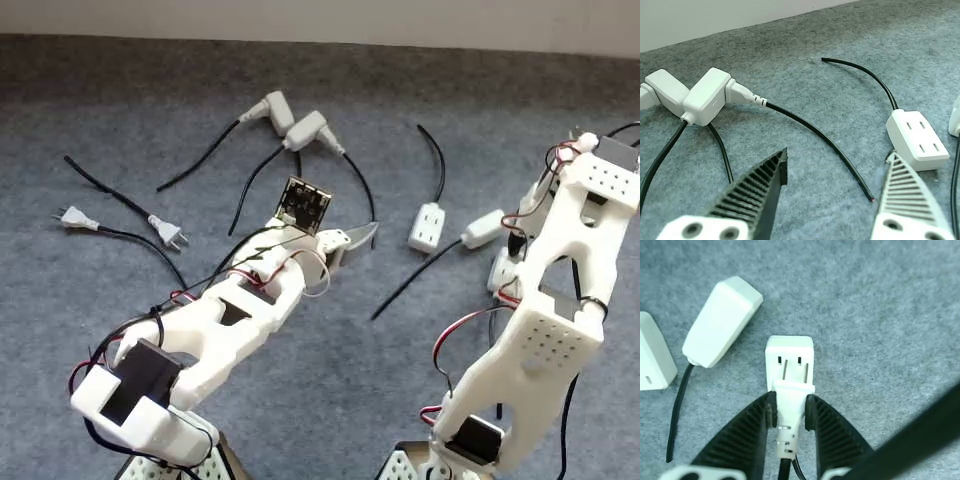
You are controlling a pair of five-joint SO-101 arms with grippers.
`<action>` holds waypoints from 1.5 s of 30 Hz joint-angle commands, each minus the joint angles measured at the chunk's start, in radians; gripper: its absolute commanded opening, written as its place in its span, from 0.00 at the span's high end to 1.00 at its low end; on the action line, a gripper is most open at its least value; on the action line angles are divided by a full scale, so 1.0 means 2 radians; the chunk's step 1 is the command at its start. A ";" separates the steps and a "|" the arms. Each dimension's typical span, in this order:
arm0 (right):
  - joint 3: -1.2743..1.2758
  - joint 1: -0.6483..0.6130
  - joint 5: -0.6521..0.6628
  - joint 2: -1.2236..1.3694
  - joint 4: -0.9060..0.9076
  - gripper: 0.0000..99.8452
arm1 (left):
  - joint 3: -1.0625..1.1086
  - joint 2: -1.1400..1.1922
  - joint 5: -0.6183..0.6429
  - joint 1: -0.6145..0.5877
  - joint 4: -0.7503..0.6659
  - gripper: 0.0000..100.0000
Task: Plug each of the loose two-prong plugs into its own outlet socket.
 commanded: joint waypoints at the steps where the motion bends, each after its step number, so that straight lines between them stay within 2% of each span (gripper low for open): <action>1: -0.013 -0.014 0.005 -0.003 0.015 0.99 | -0.017 -0.002 -0.001 -0.005 -0.005 0.71; 14: -0.012 -0.010 0.008 0.003 0.011 0.99 | -0.017 -0.002 -0.001 -0.005 -0.005 0.71; 18: -0.017 -0.012 0.013 0.039 0.015 0.99 | -0.017 -0.002 -0.001 -0.005 -0.005 0.71; 21: -0.018 -0.030 0.044 0.069 0.014 0.99 | -0.017 -0.002 -0.001 -0.005 -0.005 0.71; 24: -0.047 -0.030 0.031 0.083 0.023 0.99 | -0.017 -0.002 -0.001 -0.005 -0.005 0.71; 29: -0.070 -0.007 0.029 0.063 0.024 0.99 | -0.016 -0.002 -0.001 -0.005 -0.005 0.71; 39: -0.069 -0.005 0.030 0.046 0.025 0.99 | -0.016 -0.002 -0.001 -0.005 -0.005 0.71; 45: -0.069 -0.009 0.028 -0.029 0.025 0.99 | -0.016 -0.002 -0.001 -0.005 -0.005 0.71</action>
